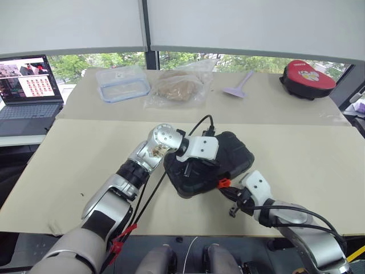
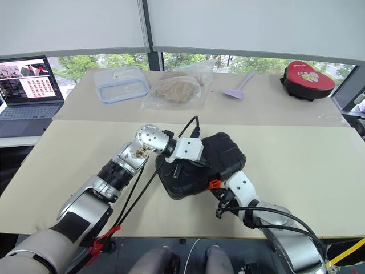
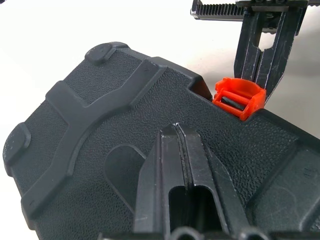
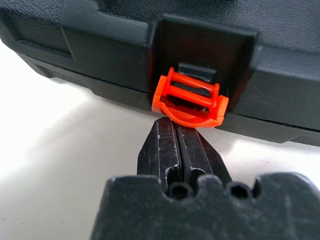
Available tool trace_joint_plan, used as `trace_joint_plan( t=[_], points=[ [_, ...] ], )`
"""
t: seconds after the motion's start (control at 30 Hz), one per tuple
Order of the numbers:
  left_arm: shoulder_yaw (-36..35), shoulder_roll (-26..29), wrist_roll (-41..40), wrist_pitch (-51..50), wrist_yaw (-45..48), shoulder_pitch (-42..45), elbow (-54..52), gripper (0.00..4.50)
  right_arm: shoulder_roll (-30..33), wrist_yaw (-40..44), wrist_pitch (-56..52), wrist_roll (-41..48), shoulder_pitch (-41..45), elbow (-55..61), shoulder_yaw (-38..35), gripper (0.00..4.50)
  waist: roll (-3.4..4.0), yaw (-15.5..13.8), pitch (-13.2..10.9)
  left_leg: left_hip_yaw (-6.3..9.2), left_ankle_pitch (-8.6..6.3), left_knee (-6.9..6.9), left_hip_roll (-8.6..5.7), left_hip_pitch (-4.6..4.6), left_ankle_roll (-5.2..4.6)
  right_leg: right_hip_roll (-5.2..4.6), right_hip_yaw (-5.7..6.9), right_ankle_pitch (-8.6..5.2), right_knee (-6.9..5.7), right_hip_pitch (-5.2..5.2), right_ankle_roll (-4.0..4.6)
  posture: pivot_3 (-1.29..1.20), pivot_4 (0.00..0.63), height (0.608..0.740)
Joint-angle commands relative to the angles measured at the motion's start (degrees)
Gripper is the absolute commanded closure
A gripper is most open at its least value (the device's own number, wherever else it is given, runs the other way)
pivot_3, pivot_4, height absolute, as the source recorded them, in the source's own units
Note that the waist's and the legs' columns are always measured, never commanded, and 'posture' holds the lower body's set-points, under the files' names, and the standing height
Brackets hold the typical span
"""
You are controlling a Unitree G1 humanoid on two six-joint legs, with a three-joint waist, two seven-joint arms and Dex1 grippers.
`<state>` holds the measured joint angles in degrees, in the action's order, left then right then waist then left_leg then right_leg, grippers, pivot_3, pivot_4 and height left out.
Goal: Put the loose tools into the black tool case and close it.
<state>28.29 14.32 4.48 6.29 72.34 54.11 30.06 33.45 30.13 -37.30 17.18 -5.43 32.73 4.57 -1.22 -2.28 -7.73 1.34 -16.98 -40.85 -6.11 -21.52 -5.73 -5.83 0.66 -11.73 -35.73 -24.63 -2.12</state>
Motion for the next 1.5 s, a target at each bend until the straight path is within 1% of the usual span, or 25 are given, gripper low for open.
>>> trace_joint_plan(
  t=[0.03,0.37,0.6,1.0,1.27,1.37,1.47,1.5],
  points=[
    [3.2,0.1,3.7,-0.8,0.6,-1.7,3.0,4.5,0.0,-0.3,0.8,2.0,2.8,5.4,-4.7,4.49,0.0,0.0,0.0,0.0,0.0,0.0,0.0,0.0,0.0,0.01,0.0,0.0,0.0,0.0,0.0,0.0,0.15,0.722],
    [3.2,-0.4,3.9,-0.4,0.0,-1.5,3.9,4.5,2.2,1.3,-0.4,3.2,3.3,6.7,-6.2,4.49,0.01,0.0,0.0,0.0,-0.01,0.0,0.0,-0.01,-0.01,-0.01,-0.01,0.0,0.0,0.01,0.0,0.0,0.15,0.722],
    [3.1,-0.1,4.1,0.0,-0.3,-1.5,4.5,4.5,2.5,2.0,-2.3,4.8,3.2,9.2,-7.1,4.49,0.0,0.0,0.0,0.0,-0.04,0.0,0.0,-0.02,-0.05,-0.02,-0.01,0.0,0.0,0.0,0.0,0.0,0.15,0.722],
    [3.0,-0.3,4.0,0.0,-0.7,-1.3,4.9,4.5,3.4,1.7,-3.0,5.4,5.0,9.6,-7.0,4.49,0.0,0.1,0.0,0.0,-0.08,0.0,0.01,-0.02,-0.1,-0.02,-0.01,0.0,0.0,0.0,0.0,0.0,0.15,0.722],
    [2.9,-0.3,4.2,0.3,-0.9,-1.2,5.4,4.5,3.9,1.6,-4.0,4.7,5.8,9.1,-5.7,4.49,-0.03,-0.2,0.0,0.08,-0.1,0.01,0.01,0.02,-0.1,0.0,0.09,-0.01,0.12,0.08,-0.01,0.0,0.15,0.722],
    [2.6,0.0,4.2,0.3,-0.8,-1.1,5.6,4.5,4.9,2.2,-4.6,5.4,3.8,10.4,-7.5,4.49,-0.02,-0.2,0.0,0.08,-0.08,0.01,0.0,0.02,-0.09,-0.01,0.09,0.0,0.22,0.13,-0.03,0.0,0.15,0.722],
    [2.2,0.8,4.2,0.7,-0.9,-1.2,5.8,4.5,6.4,3.8,-4.3,7.0,0.7,11.7,-11.4,4.49,-0.02,-0.2,0.0,0.08,-0.11,0.03,0.0,0.02,-0.08,-0.01,0.08,0.02,0.34,0.19,-0.06,0.0,0.15,0.722],
    [1.5,1.3,3.5,-0.4,-0.7,-1.6,5.2,4.5,7.1,5.2,-4.7,9.0,-0.2,11.8,-14.0,4.49,-0.02,-0.1,0.0,0.08,-0.11,0.04,0.01,0.02,-0.09,0.0,0.08,0.03,0.39,0.22,-0.08,0.0,0.15,0.722]
  ],
)
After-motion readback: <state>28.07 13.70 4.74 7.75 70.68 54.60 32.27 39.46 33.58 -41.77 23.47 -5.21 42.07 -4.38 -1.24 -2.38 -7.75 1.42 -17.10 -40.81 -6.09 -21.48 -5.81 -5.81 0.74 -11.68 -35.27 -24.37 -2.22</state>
